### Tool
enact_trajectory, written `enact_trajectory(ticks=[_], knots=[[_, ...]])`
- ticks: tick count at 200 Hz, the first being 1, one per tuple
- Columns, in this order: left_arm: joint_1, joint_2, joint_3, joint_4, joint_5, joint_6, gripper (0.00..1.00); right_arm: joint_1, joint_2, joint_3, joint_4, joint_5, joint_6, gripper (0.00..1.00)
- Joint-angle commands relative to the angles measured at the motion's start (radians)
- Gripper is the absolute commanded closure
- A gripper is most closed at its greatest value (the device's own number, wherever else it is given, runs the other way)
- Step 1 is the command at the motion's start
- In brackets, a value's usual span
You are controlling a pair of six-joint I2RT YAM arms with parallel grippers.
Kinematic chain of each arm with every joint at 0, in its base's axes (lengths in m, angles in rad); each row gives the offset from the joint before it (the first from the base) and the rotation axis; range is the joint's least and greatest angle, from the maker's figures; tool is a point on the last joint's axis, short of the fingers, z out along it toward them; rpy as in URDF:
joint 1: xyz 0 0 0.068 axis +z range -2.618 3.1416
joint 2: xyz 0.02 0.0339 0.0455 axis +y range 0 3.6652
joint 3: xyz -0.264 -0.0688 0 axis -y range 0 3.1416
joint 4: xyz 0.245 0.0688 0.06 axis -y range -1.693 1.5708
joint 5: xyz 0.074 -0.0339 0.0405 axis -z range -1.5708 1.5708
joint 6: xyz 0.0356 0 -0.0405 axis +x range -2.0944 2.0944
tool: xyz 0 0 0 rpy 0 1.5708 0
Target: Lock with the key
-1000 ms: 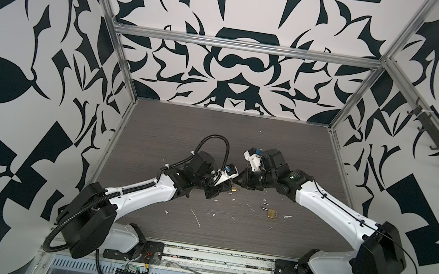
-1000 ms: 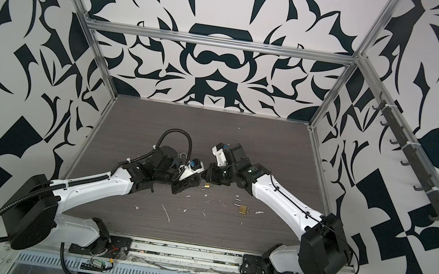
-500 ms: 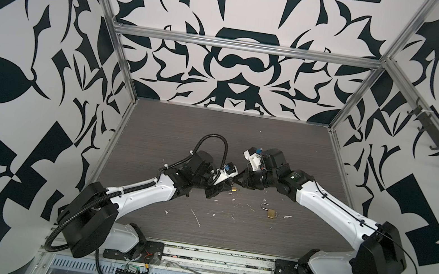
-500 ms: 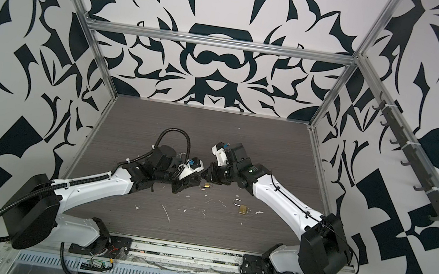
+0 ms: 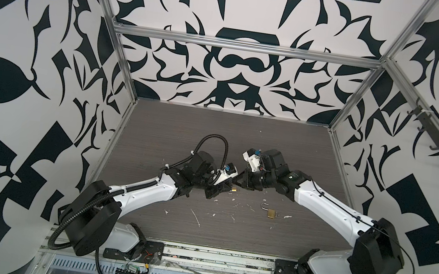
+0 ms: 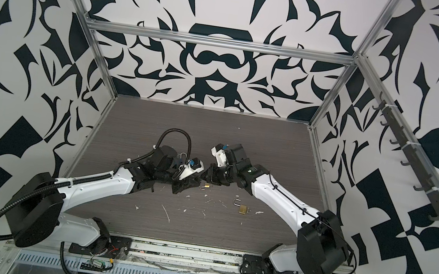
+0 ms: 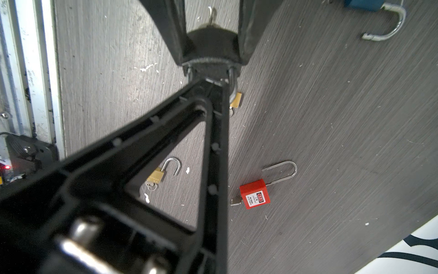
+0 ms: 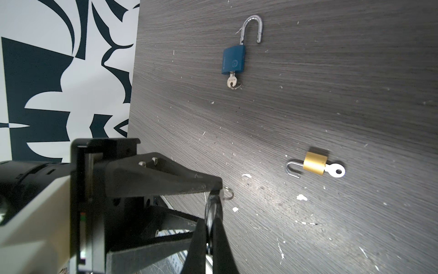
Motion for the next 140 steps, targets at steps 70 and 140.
enact_trajectory(ticks=[70,140], knots=[[0.013,-0.027,0.134,0.434,0.11,-0.066,1.0,0.045,0.068,-0.067,-0.01,-0.104,0.006,1.0],[0.02,-0.013,0.172,0.529,0.112,-0.089,1.0,0.058,0.11,-0.077,0.014,-0.125,0.01,1.0]])
